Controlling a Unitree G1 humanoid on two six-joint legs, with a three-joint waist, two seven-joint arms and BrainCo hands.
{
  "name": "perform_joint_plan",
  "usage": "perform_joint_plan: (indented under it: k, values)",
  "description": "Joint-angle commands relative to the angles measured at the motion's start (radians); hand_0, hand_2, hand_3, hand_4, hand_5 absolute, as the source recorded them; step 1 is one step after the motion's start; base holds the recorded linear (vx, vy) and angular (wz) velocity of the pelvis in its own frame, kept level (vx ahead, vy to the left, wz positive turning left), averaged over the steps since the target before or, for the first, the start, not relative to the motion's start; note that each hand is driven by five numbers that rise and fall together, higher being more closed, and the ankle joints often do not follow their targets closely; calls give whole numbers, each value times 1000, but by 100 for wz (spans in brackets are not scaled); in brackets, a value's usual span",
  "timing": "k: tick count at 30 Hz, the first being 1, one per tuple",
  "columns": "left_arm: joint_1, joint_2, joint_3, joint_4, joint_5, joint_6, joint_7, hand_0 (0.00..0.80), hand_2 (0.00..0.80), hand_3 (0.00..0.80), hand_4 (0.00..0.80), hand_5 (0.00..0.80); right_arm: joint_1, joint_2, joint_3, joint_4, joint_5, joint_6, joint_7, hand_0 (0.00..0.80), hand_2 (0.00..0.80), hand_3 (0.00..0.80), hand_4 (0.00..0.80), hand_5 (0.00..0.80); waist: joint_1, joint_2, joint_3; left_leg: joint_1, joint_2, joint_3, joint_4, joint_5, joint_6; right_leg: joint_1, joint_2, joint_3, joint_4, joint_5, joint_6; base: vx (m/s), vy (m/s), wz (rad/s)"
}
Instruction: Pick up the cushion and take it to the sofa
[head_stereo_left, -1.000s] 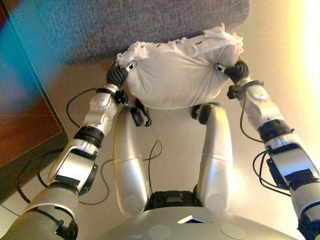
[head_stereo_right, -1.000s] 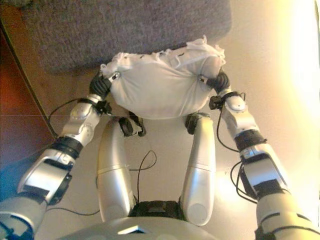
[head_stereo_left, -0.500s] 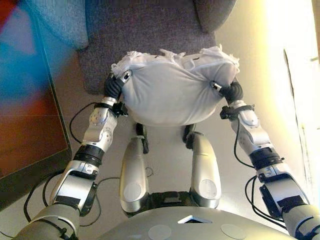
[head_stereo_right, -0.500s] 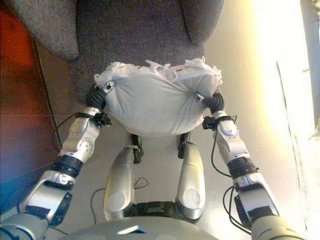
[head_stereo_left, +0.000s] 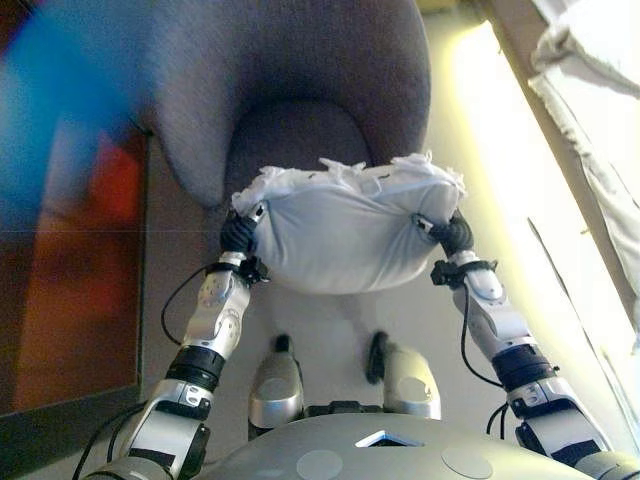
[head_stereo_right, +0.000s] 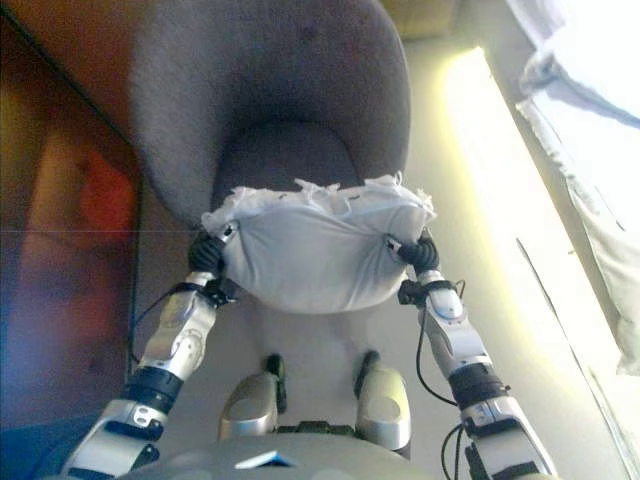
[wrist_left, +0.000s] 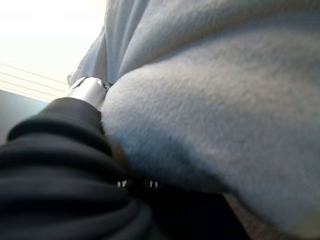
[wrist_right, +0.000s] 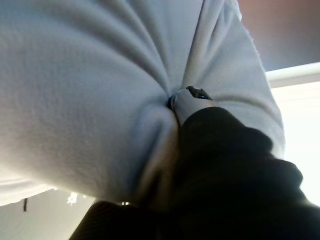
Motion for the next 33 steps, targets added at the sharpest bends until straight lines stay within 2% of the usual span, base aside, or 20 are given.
perform_joint_plan:
  k: [1,3,6,8,9,10,13,16,18,20,22,24,26,27,29,31,32,33]
  values:
    - [-43,25,8,-82,42,-26,-15,800,800,800,800,800,-29,50,-3,-113,21,-39,26,800,800,800,800,800,9,-41,-99,3,-87,54,-48,24,85,112,8,0,-129,62,20,120,130,4]
    - [-64,33,14,-71,51,-15,-17,800,800,800,800,800,-42,58,-1,-88,24,-39,28,800,800,800,800,800,11,-40,-108,22,-96,56,-66,22,100,109,-14,4,-94,71,32,125,142,3]
    - [-111,53,12,-55,45,7,-27,800,800,800,800,800,-51,83,-5,-50,12,-68,-4,800,800,800,800,800,11,-34,-106,28,-129,41,-47,-6,149,46,-89,53,174,117,31,124,210,9]
    - [-130,54,0,-44,6,22,-31,800,800,800,800,800,-45,80,1,-55,39,-71,-28,800,800,800,800,800,0,-19,-93,39,-142,16,-32,-20,170,-31,-110,107,359,179,13,113,211,15]
    - [-130,51,-1,-42,-1,23,-36,800,800,800,800,800,-38,81,4,-57,41,-75,-32,800,800,800,800,800,-3,-17,-89,43,-146,11,-30,-23,174,-51,-114,123,393,200,12,143,138,15]
    - [-129,46,-2,-38,-6,22,-39,800,800,800,800,800,-29,84,7,-53,35,-82,-33,800,800,800,800,800,-10,-17,-83,55,-152,5,-32,-27,175,-75,-112,136,385,225,16,172,66,16]
    - [-116,39,-13,-37,-12,6,-30,800,800,800,800,800,-11,84,5,-48,27,-90,-14,800,800,800,800,800,-34,-32,-74,84,-165,-1,-27,-50,171,-105,-78,135,221,264,36,240,-55,6]
    - [-121,38,-25,-32,-15,-6,-17,800,800,800,800,800,-30,77,0,-26,42,-105,7,800,800,800,800,800,-67,-80,-57,115,-203,-26,24,-132,171,-167,-36,152,-39,314,80,331,-164,-2]
    - [-131,35,-32,-10,-20,-23,-21,800,800,800,800,800,-46,69,-7,-10,66,-113,23,800,800,800,800,800,-90,-88,-48,140,-209,-47,41,-171,170,-194,-3,144,-207,326,96,363,-109,0]
    - [-132,33,-40,0,-22,-36,-20,800,800,800,800,800,-43,67,-18,-5,98,-124,46,800,800,800,800,800,-104,-89,-37,168,-202,-50,52,-204,178,-237,9,124,-253,348,97,374,-108,38]
    - [-107,25,-31,-13,-7,-35,-27,800,800,800,800,800,-20,79,-24,-17,103,-129,64,800,800,800,800,800,-102,-101,-39,186,-203,-41,74,-241,187,-235,-11,87,-250,366,99,420,-127,34]
    - [-74,20,-13,-32,4,-32,-37,800,800,800,800,800,12,83,-34,-33,96,-126,90,800,800,800,800,800,-101,-108,-54,197,-205,-30,90,-262,189,-186,-21,80,-257,356,94,455,-117,23]
    - [-50,17,-1,-41,-4,-29,-46,800,800,800,800,800,39,80,-40,-53,79,-117,107,800,800,800,800,800,-114,-106,-76,214,-181,-11,119,-255,170,-146,-10,101,-243,338,82,515,-136,30]
    - [-39,17,4,-47,-16,-17,-44,800,800,800,800,800,51,77,-39,-67,63,-106,102,800,800,800,800,800,-122,-100,-91,236,-154,1,125,-237,156,-139,-6,106,-215,327,72,482,-150,22]
    - [-24,17,4,-54,-1,-14,-47,800,800,800,800,800,67,68,-28,-98,56,-95,94,800,800,800,800,800,-138,-84,-117,261,-98,6,152,-154,117,-120,22,124,-180,296,49,421,-169,6]
    - [-19,21,4,-62,13,-12,-51,800,800,800,800,800,71,65,-24,-108,66,-93,95,800,800,800,800,800,-144,-84,-132,251,-78,7,188,-97,96,-104,34,135,-179,275,34,325,-168,19]
    - [-11,21,9,-71,6,-13,-55,800,800,800,800,800,71,61,-26,-106,58,-98,100,800,800,800,800,800,-144,-79,-144,245,-60,8,235,-39,71,-78,49,128,-181,249,13,336,-184,16]
    - [-6,20,13,-73,0,-17,-57,800,800,800,800,800,71,58,-28,-106,56,-100,104,800,800,800,800,800,-145,-76,-149,241,-53,6,258,-14,58,-68,56,124,-183,239,4,386,-232,-19]
